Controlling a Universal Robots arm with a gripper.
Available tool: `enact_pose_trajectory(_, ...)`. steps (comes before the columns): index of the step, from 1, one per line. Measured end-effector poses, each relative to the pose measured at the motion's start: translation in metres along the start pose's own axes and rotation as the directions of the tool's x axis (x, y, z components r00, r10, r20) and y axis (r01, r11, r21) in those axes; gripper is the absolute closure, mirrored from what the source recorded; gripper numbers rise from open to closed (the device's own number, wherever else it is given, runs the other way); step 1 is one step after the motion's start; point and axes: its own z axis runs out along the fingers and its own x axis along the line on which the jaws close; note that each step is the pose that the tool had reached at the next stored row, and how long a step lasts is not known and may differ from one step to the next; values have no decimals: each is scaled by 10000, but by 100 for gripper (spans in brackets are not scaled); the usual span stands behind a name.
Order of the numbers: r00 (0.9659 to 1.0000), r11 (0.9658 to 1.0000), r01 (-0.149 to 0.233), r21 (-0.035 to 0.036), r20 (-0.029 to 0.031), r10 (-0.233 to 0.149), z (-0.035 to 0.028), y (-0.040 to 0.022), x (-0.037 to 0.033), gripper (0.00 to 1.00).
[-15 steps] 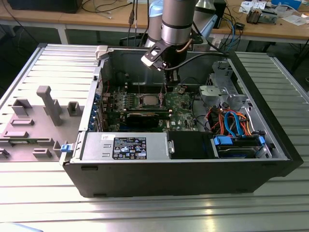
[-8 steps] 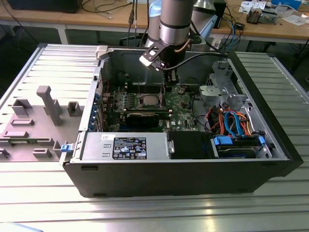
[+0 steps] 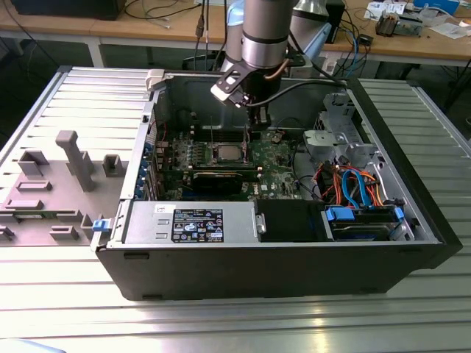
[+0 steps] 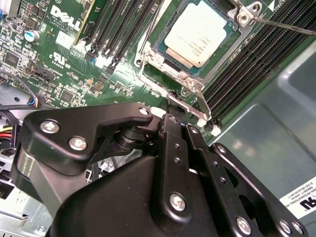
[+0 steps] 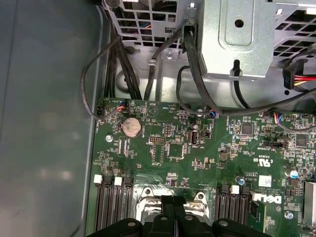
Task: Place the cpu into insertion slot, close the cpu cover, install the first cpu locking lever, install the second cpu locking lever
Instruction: 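Close the cpu cover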
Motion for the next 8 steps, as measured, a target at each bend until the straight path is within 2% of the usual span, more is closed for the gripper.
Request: enact_pose_trajectory(8,10000,10000,0,0,0,0,0,-11,1,89)
